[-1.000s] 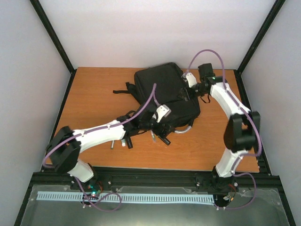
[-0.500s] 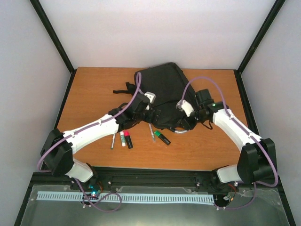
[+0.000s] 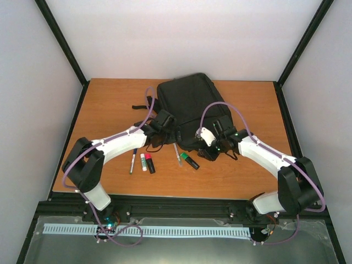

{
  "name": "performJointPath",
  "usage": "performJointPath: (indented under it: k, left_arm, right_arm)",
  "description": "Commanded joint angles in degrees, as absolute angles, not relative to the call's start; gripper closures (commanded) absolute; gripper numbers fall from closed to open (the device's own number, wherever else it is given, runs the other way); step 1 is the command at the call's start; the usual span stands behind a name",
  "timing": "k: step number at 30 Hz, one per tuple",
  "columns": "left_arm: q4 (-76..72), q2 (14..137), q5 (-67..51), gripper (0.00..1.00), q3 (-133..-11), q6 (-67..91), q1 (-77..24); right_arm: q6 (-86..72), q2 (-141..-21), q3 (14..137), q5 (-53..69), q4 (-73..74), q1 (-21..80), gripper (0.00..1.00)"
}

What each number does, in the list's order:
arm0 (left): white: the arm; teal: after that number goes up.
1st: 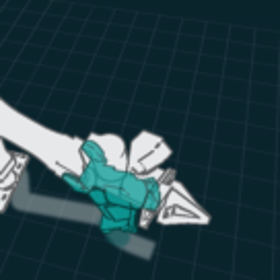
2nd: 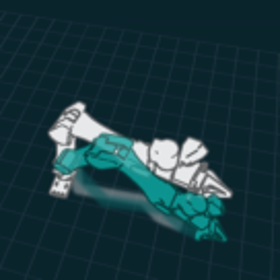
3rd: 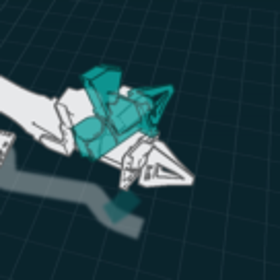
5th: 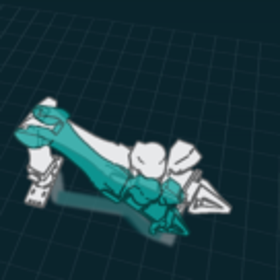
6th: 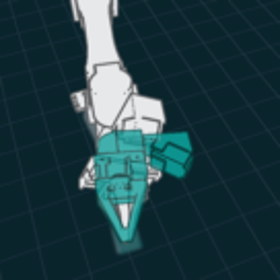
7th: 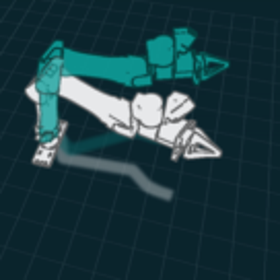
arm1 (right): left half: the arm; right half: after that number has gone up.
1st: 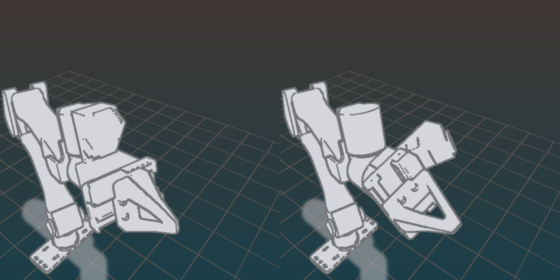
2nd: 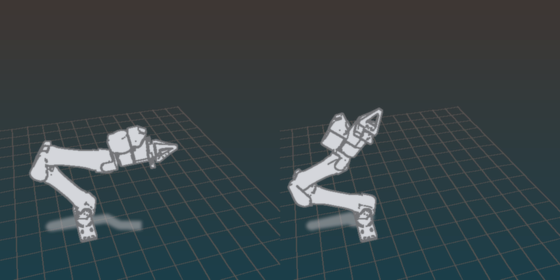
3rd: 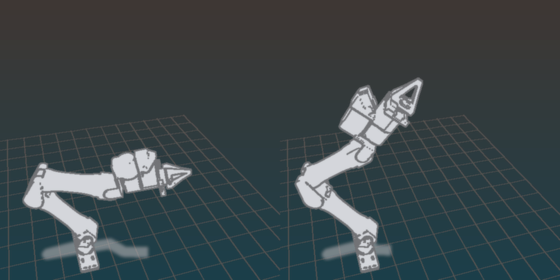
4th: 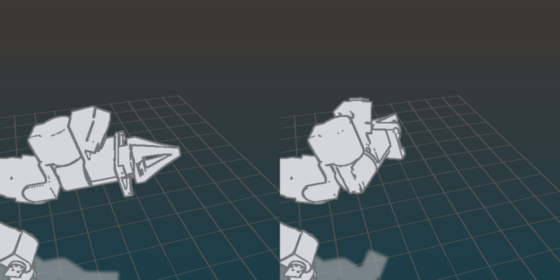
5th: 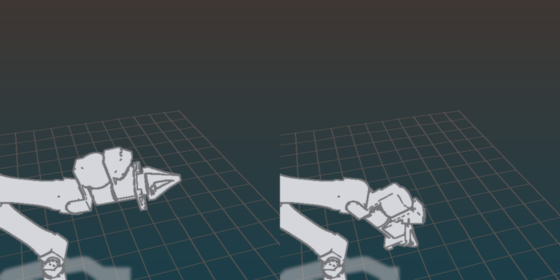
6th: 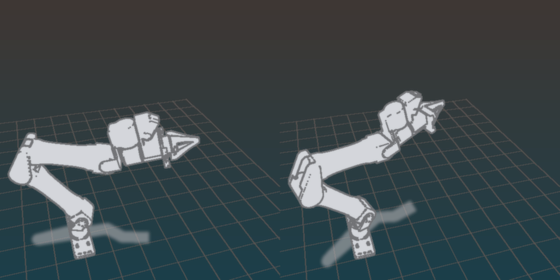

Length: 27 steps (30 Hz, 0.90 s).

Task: Pack the student bag
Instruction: Zip the student bag at the center of the board.

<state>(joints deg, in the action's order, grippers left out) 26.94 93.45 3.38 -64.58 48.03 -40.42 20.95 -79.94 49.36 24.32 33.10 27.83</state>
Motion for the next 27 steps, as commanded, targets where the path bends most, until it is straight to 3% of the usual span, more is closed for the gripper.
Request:
performJointPath:
  k: [1, 8, 15, 17, 22, 27]
  left_arm:
    - [30.6, 95.0, -0.6, 0.0, -66.5, 52.2, -40.3]
    - [33.3, 97.0, -8.1, 0.0, -68.3, 43.7, -40.8]
    - [2.8, 81.3, 3.0, 0.0, -49.7, 51.0, -41.8]
    - [3.8, 81.6, 3.2, 0.0, -51.4, 53.3, -41.7]
    - [6.5, 85.0, 1.3, 0.24, -54.0, 64.4, -41.7]
    - [7.7, 86.6, 2.4, 0.32, -54.0, 70.3, -41.9]
  right_arm:
    - [17.0, -81.9, 49.1, 20.4, 28.2, 29.5, 0.61]
    - [15.9, -82.3, 49.0, 17.9, 27.8, 29.6, 0.57]
    - [17.0, -81.2, 48.7, 18.2, 30.6, 29.6, 0.54]
    - [17.3, -80.8, 48.5, 18.4, 31.2, 29.5, 0.54]
    - [17.9, -80.7, 47.9, 19.3, 31.9, 29.5, 0.53]
    - [16.9, -82.4, 47.9, 19.4, 30.9, 29.5, 0.51]
